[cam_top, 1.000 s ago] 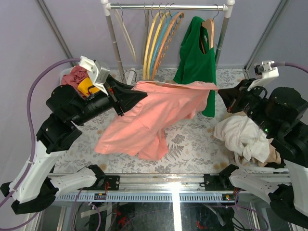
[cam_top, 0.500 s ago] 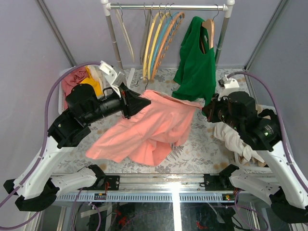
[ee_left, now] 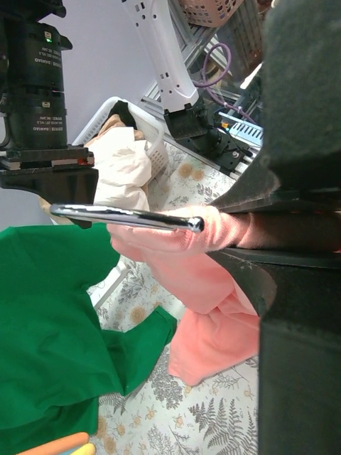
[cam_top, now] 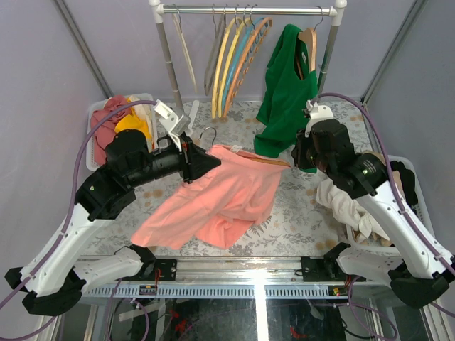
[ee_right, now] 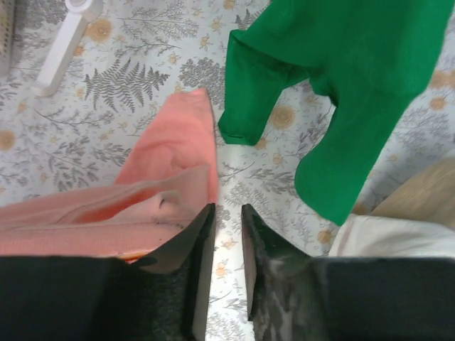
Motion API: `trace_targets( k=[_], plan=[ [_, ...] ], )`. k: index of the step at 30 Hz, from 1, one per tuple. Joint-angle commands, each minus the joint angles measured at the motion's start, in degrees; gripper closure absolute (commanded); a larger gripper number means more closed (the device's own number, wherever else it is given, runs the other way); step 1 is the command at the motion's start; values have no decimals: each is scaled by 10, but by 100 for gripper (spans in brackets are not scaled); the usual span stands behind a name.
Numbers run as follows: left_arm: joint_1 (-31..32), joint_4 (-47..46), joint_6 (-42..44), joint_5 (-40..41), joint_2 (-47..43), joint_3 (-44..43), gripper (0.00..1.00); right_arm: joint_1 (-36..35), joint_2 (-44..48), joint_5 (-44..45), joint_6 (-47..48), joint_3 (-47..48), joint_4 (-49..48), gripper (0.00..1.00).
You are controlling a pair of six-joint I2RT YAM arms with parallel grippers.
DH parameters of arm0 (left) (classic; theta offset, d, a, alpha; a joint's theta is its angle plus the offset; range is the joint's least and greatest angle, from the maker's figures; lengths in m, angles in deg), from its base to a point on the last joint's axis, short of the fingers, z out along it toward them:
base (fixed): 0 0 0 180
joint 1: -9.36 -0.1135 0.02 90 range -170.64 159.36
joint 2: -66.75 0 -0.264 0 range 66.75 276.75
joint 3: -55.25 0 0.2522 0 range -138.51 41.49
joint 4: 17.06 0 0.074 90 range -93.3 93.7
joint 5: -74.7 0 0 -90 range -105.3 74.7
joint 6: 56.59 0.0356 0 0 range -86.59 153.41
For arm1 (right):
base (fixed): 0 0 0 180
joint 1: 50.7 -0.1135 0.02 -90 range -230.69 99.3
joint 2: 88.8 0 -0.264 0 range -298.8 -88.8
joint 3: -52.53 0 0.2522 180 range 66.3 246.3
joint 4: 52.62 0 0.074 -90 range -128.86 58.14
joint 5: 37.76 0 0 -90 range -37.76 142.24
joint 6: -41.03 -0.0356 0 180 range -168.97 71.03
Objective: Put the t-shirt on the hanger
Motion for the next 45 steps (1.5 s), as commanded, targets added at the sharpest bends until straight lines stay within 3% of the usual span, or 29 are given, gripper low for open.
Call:
trace_targets(
  k=[1, 5, 10, 18, 32, 45],
  plan=[
    [-5, -14, -7, 5, -17, -8, 100, -2, 4, 13, 17, 42, -1, 64],
    [-4, -15, -5, 8, -16, -11, 100, -1, 32, -24, 5, 27, 16, 51],
    [-5, -13, 0, 11, -11, -21, 100, -1, 111, -133, -6, -66, -20, 49],
    [-5, -4, 4, 6, -7, -39, 100, -1, 184, -188, 2, -163, -90, 49],
    [-4, 17, 5, -17, -6, -60, 100, -1, 214, -158, 17, -216, -204, 49],
    [-4, 29, 11, -18, -9, -71, 100, -1, 190, -152, 11, -209, -214, 55]
  ],
)
